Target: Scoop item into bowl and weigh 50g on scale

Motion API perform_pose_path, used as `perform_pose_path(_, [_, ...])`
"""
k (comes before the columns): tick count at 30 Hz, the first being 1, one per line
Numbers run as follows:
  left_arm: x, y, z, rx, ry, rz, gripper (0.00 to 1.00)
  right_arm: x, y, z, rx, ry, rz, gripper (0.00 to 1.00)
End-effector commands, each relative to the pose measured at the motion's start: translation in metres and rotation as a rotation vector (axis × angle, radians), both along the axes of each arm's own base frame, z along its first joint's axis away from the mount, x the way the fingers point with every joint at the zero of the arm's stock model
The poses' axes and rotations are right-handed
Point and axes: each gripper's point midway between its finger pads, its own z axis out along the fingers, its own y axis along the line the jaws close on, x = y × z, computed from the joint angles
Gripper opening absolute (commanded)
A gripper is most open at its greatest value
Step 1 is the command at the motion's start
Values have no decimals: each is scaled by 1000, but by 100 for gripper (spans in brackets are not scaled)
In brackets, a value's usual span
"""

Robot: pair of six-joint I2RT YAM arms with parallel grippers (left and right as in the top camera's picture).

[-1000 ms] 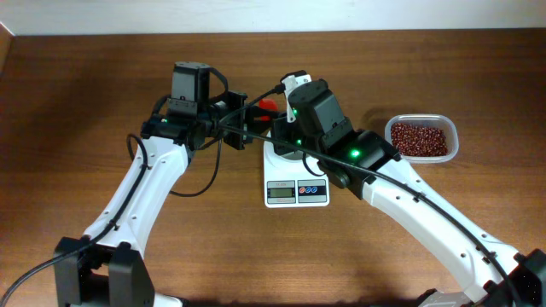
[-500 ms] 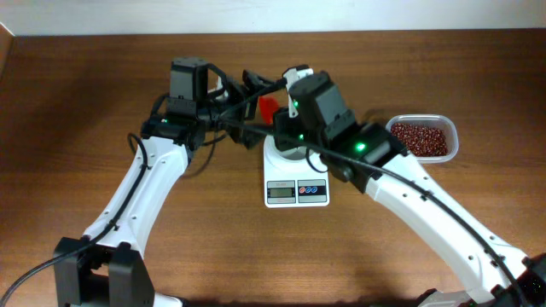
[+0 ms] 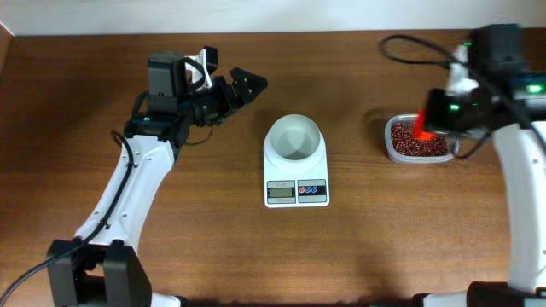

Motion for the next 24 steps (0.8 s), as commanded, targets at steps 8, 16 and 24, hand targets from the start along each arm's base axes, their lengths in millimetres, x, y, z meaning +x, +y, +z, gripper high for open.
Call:
perform_pose_path(8, [-14,15,-26,246,-71,-88,88,0,-58,-80,-8,323,70,4])
perform_pose_path(16, [-22,17,-39,333,-61,-118,27,31,-62,-99,-8,270,98,4])
perform_pose_path(24, [-27,-6,-48,450,-88,-149,16,39,-55,-109,25,252,150,4])
